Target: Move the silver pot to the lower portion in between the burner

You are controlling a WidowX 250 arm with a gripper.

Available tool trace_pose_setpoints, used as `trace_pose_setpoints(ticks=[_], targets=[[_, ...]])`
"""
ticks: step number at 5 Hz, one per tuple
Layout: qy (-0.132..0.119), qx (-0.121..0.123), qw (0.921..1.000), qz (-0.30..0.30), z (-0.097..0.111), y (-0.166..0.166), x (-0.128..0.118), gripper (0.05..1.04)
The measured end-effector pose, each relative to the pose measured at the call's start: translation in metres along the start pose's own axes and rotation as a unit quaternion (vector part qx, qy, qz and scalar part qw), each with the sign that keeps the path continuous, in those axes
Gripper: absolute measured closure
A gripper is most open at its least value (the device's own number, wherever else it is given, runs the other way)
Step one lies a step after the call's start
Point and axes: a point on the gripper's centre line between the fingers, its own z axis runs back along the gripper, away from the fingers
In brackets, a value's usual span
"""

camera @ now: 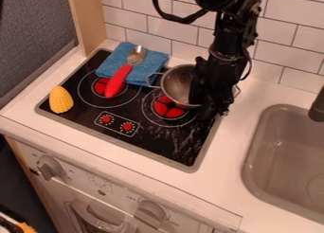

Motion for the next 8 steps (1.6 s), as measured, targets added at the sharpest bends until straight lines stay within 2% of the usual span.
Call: trace_pose_setpoints(ticks=[1,2,3,4,5,6,7,8], targets=[[-0.02,-0.007,0.9998,0.003,0.007,0.002,-0.007,0.781],[-0.052,-0.015,0.9985,0.003,0.033,0.002,-0.026,0.944],[-0.104,-0.014,0.994,0.031,0.07,0.009,-0.056,1.011],[-0.093,-0.016,0.9928,0.073,0.073,0.02,-0.1,1.014],[-0.061,-0.02,0.9939,0.09,0.054,0.019,-0.133,1.014],[-0.04,-0.027,0.9953,0.084,0.034,0.005,-0.151,1.014],[-0.039,-0.027,0.9971,0.06,0.029,-0.014,-0.152,1.014],[-0.032,-0.015,0.9979,0.055,0.024,-0.018,-0.149,0.983]])
